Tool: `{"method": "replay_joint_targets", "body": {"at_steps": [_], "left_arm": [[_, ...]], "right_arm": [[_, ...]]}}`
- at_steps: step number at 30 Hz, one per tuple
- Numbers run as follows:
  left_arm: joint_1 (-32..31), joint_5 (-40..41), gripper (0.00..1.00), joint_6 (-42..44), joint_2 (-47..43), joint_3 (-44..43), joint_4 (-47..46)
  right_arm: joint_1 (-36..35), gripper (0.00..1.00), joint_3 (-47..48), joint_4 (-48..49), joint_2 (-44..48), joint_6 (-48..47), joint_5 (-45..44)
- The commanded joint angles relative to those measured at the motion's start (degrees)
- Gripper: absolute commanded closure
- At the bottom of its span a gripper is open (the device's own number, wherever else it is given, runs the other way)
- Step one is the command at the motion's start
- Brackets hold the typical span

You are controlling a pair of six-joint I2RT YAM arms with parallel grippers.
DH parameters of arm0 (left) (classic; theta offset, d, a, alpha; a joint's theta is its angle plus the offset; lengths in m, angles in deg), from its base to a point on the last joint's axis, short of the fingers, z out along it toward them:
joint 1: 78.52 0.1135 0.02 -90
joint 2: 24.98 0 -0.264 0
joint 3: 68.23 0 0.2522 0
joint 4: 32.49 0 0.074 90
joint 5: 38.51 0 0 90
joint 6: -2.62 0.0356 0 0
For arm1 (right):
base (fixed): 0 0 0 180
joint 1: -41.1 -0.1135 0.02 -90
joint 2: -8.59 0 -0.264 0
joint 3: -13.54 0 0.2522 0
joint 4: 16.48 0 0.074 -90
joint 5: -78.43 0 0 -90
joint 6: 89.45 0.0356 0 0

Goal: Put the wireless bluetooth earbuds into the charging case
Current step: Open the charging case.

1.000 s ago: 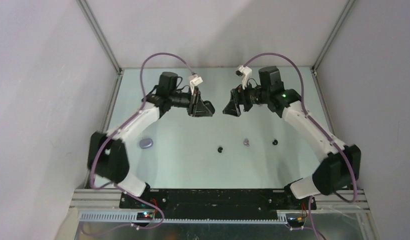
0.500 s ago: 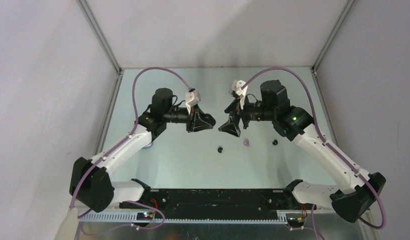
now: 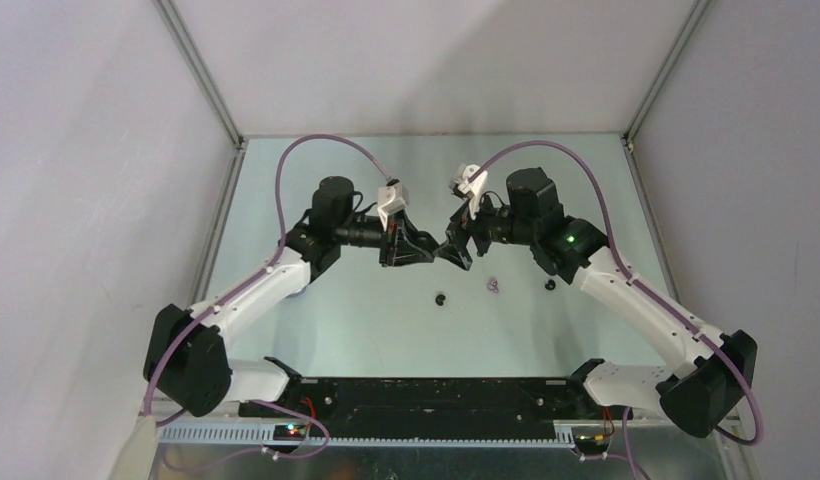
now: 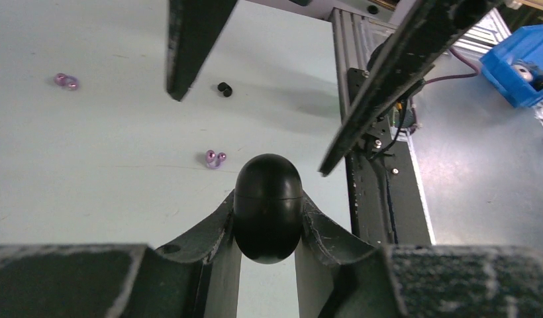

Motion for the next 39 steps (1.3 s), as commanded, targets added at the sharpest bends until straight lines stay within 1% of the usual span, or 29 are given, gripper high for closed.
{"method": "replay_joint_targets", "body": {"at_steps": [1, 7, 10, 12, 21, 25, 30, 32, 33, 34, 36, 39], "left_arm": [[-1.03, -4.07, 1.00, -1.43, 1.49, -0.69, -3.28], [-1.42, -4.98, 1.00, -3.03, 2.34, -0.59, -3.90], [-1.42, -5.25, 1.00, -3.05, 2.34, -0.35, -3.96], [-1.42, -5.40, 1.00, -2.99, 2.28, -0.25, -4.08], [-1.42, -5.92, 1.00, -2.99, 2.27, -0.07, -4.25], [-1.37, -5.78, 1.00, -3.03, 2.06, -0.04, -4.27], [-1.39, -5.56, 1.00, -3.02, 2.15, 0.06, -4.22], [-1.42, -5.28, 1.00, -3.05, 2.22, 0.18, -4.14], [-1.42, -5.18, 1.00, -3.10, 2.19, 0.31, -4.15], [-1.42, -5.10, 1.00, -3.16, 2.14, 0.36, -4.16], [-1.40, -4.91, 1.00, -3.48, 2.14, 0.69, -4.71], [-1.39, -4.96, 1.00, -4.04, 2.31, 0.90, -5.64]], "right_arm": [[-0.51, 0.14, -0.22, 4.30, -0.93, 0.91, -4.31], [-0.49, 0.14, -0.21, 4.30, -1.26, 0.50, -5.71], [-0.34, 0.14, -0.22, 4.59, -0.96, -0.05, -8.72], [0.42, 0.14, -0.18, 4.57, -0.20, -0.37, -9.13], [3.20, 0.13, -0.22, 3.62, 2.81, -0.82, -7.10], [3.47, 0.13, -0.22, 2.86, 4.13, -1.57, -4.46], [4.13, 0.12, -0.23, 2.59, 5.33, -1.73, -3.37], [5.67, 0.10, 0.32, 1.67, 5.54, -1.88, -2.78], [7.58, 0.10, 0.66, 1.09, 5.40, -1.87, -1.62], [8.72, 0.10, 1.40, -0.51, 5.11, -1.90, -1.10], [13.49, 0.10, 2.04, -3.54, 4.16, -2.55, -0.05], [18.02, 0.10, 2.16, -8.65, 1.49, -5.99, -0.88]]}}
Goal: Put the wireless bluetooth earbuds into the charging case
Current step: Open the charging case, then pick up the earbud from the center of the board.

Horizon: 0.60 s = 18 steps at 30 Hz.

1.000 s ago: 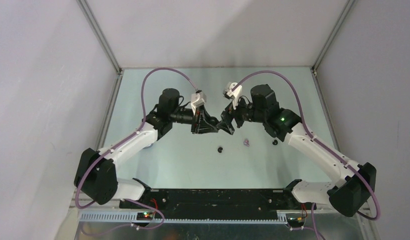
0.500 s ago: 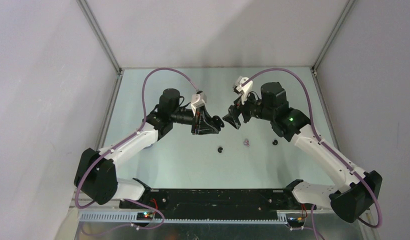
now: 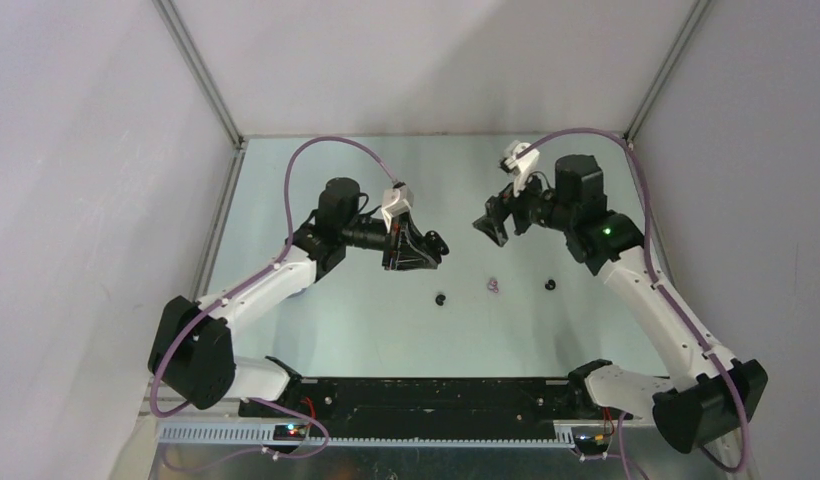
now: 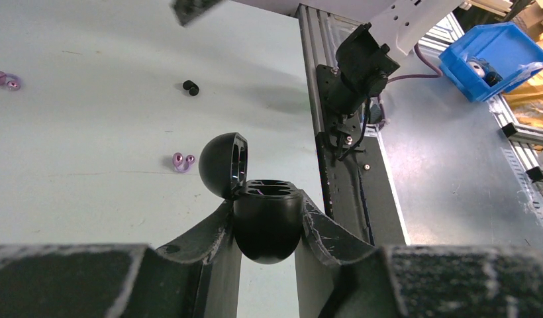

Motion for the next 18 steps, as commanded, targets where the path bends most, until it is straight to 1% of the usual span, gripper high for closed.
{"method": "replay_joint_targets", "body": {"at_steps": [1, 3, 5, 9, 13, 14, 18], "left_arm": [[-0.36, -0.53, 1.00, -1.41, -0.47, 0.61, -3.10], [-0.36, -0.81, 1.00, -1.87, -0.37, 0.92, -3.65], [-0.44, -1.02, 1.00, -2.27, -0.19, 1.23, -4.41], [-0.58, -0.91, 1.00, -2.56, 0.04, 1.41, -4.91], [-0.76, -0.70, 1.00, -2.25, -0.58, 1.97, -5.49], [-0.80, -0.68, 1.00, -2.23, -0.65, 2.07, -5.60], [-1.33, -0.96, 1.00, -2.21, -0.30, 1.98, -5.78]], "right_arm": [[7.39, 0.10, 2.19, -9.63, -3.04, -5.09, 0.12], [10.94, 0.11, 1.96, -12.68, -5.54, -7.12, -0.74], [14.58, 0.13, 1.66, -13.73, -8.50, -8.52, -1.26], [20.80, 0.18, 2.06, -15.80, -13.34, -8.44, -3.47], [23.81, 0.19, 1.96, -23.93, -15.57, -10.13, -5.40], [25.76, 0.21, 1.58, -26.22, -16.19, -10.38, -5.92], [30.00, 0.29, -0.53, -31.59, -18.66, -12.94, -8.19]]}}
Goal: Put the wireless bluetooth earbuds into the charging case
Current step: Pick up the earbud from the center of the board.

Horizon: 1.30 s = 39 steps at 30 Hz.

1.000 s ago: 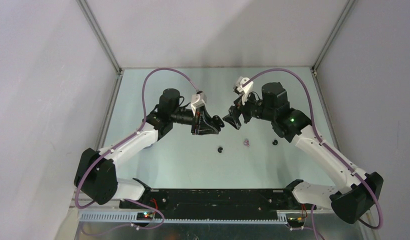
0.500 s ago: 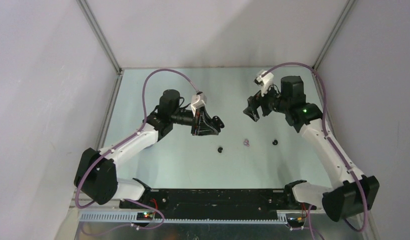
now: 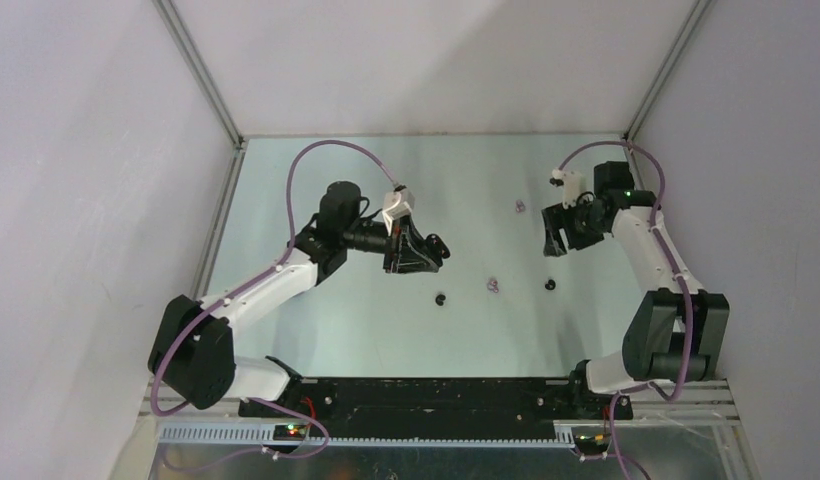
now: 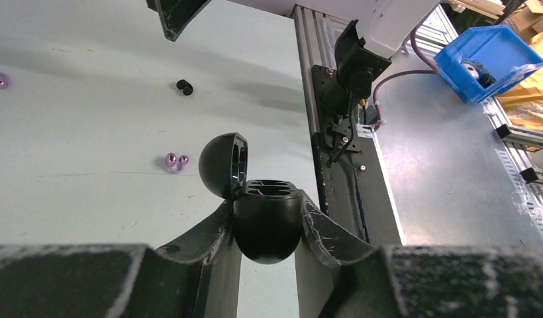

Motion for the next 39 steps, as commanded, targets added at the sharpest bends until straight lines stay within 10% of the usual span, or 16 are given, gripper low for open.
{"method": "replay_joint_targets", "body": {"at_steps": [1, 39], "left_arm": [[-1.01, -0.90, 1.00, -0.16, -0.32, -0.02, -2.76], [-1.63, 0.25, 1.00, 2.92, -2.27, -0.18, 0.63]], "right_arm": [[4.29, 0.32, -1.40, -8.79, -2.75, -3.82, -2.93], [2.41, 0.81, -0.84, 1.06, -23.74, 6.39, -8.45]]}}
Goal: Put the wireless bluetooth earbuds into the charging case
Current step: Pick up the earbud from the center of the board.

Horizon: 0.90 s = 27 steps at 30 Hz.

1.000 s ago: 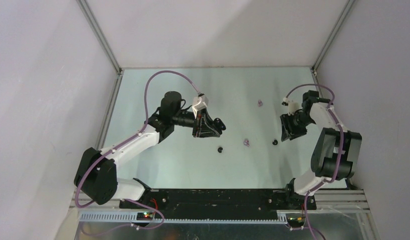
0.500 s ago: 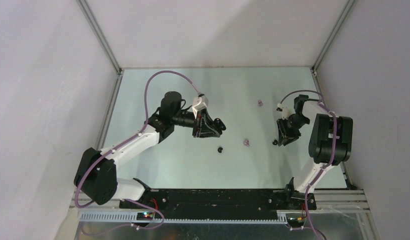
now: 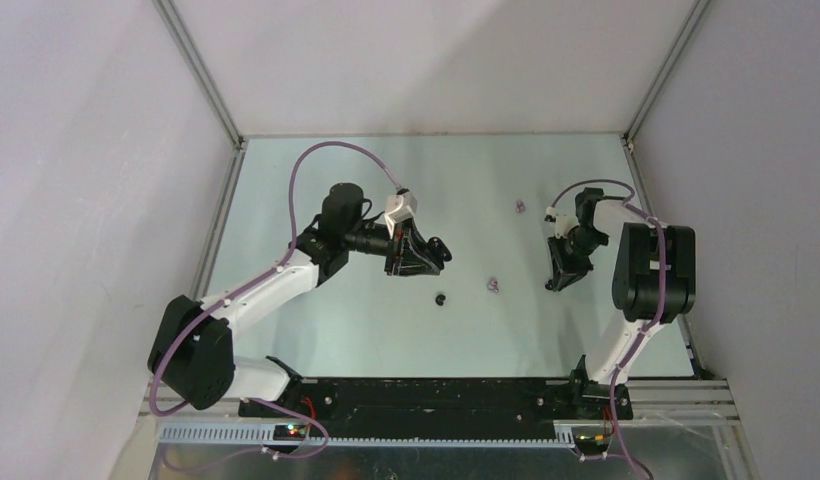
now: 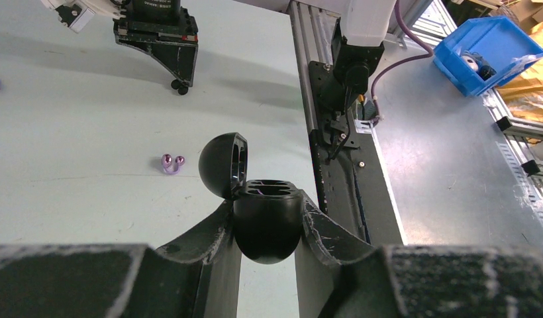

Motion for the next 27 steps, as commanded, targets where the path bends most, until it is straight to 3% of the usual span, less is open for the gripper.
{"method": "replay_joint_targets", "body": {"at_steps": [1, 27], "left_arm": [[-0.51, 0.13, 1.00, 1.45, -2.09, -0.20, -0.03], [-0.82, 0.28, 1.00, 4.86, -2.37, -0.13, 1.63]], "right_arm": [[-1.08, 0.81, 2.25, 4.77, -2.08, 1.29, -2.01], [-2.47, 0.74, 7.92, 4.51, -3.33, 4.90, 3.79]]}}
